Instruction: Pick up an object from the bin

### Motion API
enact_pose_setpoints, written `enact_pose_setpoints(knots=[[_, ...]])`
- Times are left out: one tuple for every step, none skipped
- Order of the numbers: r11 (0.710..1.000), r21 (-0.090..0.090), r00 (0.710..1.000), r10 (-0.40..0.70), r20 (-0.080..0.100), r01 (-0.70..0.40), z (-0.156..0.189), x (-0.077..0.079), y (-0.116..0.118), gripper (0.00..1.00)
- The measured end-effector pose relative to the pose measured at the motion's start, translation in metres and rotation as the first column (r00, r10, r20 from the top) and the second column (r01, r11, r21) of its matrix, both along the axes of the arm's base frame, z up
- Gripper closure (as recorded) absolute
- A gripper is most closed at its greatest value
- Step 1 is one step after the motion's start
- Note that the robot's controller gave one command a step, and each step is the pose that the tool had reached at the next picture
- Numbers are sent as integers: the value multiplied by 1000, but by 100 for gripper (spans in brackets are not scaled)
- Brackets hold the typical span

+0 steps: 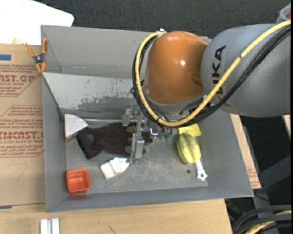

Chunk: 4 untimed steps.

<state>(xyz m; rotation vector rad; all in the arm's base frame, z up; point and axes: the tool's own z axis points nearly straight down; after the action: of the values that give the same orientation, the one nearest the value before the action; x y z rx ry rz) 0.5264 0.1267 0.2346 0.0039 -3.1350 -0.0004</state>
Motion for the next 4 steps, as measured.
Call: enact_pose_setpoints(knots=[[1000,1,1000,-2,8,2,5,2,-1,0],[991,1,991,130,8,-130,-47,1,0,0],[942,2,942,337,4,-337,-117,-5,-3,0],[877,-1,877,481,10,-481,-144,25,24,0]])
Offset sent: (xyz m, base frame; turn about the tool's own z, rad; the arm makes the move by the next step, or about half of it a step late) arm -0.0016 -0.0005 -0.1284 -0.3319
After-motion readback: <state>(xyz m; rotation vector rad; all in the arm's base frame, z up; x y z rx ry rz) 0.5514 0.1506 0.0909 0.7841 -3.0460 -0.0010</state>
